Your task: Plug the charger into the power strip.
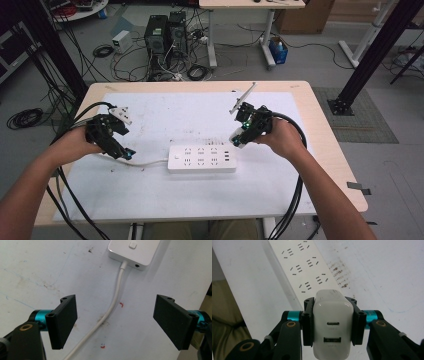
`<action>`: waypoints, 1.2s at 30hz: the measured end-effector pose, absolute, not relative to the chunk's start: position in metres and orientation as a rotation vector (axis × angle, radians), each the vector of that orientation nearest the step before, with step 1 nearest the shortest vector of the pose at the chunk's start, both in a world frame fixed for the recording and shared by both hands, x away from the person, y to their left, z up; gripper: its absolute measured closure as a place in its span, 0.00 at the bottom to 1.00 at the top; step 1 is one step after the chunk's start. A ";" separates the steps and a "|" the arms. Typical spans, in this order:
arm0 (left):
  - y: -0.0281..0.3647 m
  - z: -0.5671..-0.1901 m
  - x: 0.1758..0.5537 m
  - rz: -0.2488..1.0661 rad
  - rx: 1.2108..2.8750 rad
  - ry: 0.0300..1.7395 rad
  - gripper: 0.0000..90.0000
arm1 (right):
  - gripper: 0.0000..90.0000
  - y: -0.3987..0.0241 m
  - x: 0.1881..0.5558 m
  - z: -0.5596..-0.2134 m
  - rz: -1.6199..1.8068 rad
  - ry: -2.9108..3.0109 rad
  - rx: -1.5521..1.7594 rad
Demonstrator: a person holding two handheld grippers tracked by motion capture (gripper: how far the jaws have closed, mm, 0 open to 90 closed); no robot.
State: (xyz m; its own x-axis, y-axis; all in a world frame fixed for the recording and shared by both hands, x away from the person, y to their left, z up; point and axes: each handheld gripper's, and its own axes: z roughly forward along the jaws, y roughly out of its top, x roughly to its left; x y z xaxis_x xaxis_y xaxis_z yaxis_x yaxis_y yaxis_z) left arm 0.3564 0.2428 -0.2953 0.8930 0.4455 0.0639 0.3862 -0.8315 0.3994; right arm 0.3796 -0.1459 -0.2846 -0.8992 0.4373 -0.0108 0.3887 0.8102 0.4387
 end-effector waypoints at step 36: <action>0.236 -0.311 0.363 0.198 2.707 0.552 0.22 | 0.69 -0.053 0.417 -0.331 0.255 3.054 0.203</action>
State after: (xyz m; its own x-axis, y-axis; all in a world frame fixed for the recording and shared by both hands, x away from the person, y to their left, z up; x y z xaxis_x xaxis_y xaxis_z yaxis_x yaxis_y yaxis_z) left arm 0.3633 0.2362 -0.3106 0.9134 0.4022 0.0623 0.3504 -0.8550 0.3824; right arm 0.4169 -0.0530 -0.3312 -0.9888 0.1373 -0.0588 0.1256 0.9775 0.1693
